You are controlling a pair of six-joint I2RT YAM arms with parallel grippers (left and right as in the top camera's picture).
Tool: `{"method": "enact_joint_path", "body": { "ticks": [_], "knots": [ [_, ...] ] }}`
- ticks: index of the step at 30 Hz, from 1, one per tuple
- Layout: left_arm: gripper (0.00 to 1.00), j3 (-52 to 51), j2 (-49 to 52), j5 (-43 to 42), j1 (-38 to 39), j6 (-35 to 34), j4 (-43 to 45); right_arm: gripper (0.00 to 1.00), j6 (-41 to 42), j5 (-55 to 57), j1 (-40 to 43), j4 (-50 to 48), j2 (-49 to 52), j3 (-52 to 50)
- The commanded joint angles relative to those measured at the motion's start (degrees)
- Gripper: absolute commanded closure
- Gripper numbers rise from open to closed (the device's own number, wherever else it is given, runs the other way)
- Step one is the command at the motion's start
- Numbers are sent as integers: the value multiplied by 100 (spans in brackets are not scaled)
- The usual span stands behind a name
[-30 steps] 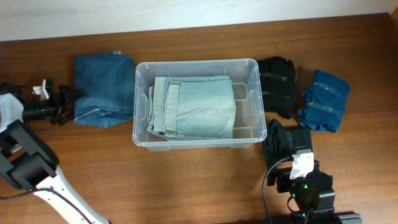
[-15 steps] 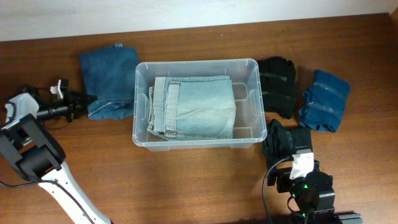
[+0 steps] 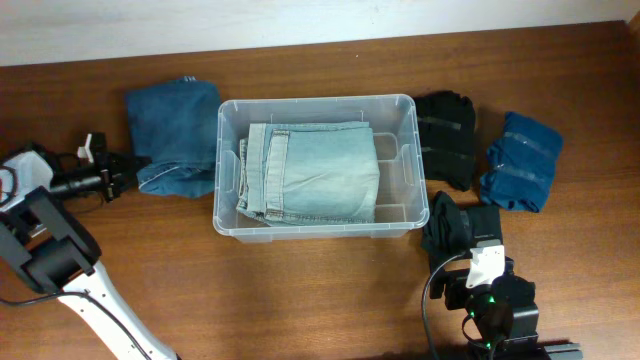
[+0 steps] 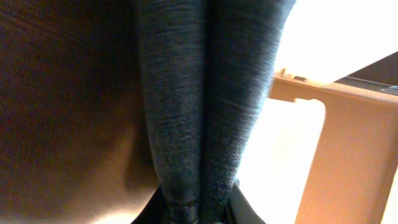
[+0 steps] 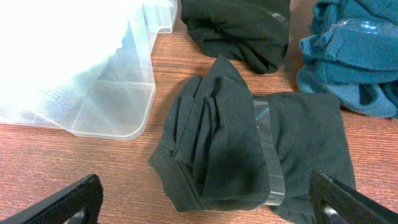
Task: Pack container
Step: 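Grasp the dark-blue jeans with the left gripper and lift over box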
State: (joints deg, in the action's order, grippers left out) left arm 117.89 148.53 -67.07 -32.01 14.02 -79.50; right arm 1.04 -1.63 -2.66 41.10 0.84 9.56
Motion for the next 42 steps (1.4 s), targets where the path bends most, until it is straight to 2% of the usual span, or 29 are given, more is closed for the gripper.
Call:
{"method": "enact_joint_path", "body": {
  "ticks": [1, 8, 16, 23, 32, 37, 42],
  "knots": [
    [99, 413, -1239, -442, 50, 236, -315, 1, -20, -31, 44, 0, -52, -31],
    [99, 533, -3252, -719, 337, 173, -201, 2, -20, -31, 44, 0, -52, -31],
    [99, 533, -4743, -715, 1283, -824, 737, 2, -20, -31, 44, 0, -52, -31],
    [99, 494, -4909, -540, 2782, -844, 1381, 2, -20, -31, 44, 0, -52, -31],
    [99, 177, -4859, 1172, 4651, -1102, 1965, 2, -20, -31, 44, 0, -52, -31],
    [99, -354, -4826, 1209, 5112, -1150, 2433, 2, -20, -31, 44, 0, -52, -31],
    [99, -1432, -4819, 1204, 5292, -1672, 3438, 2, -20, -31, 44, 0, -52, -31]
  ]
}}
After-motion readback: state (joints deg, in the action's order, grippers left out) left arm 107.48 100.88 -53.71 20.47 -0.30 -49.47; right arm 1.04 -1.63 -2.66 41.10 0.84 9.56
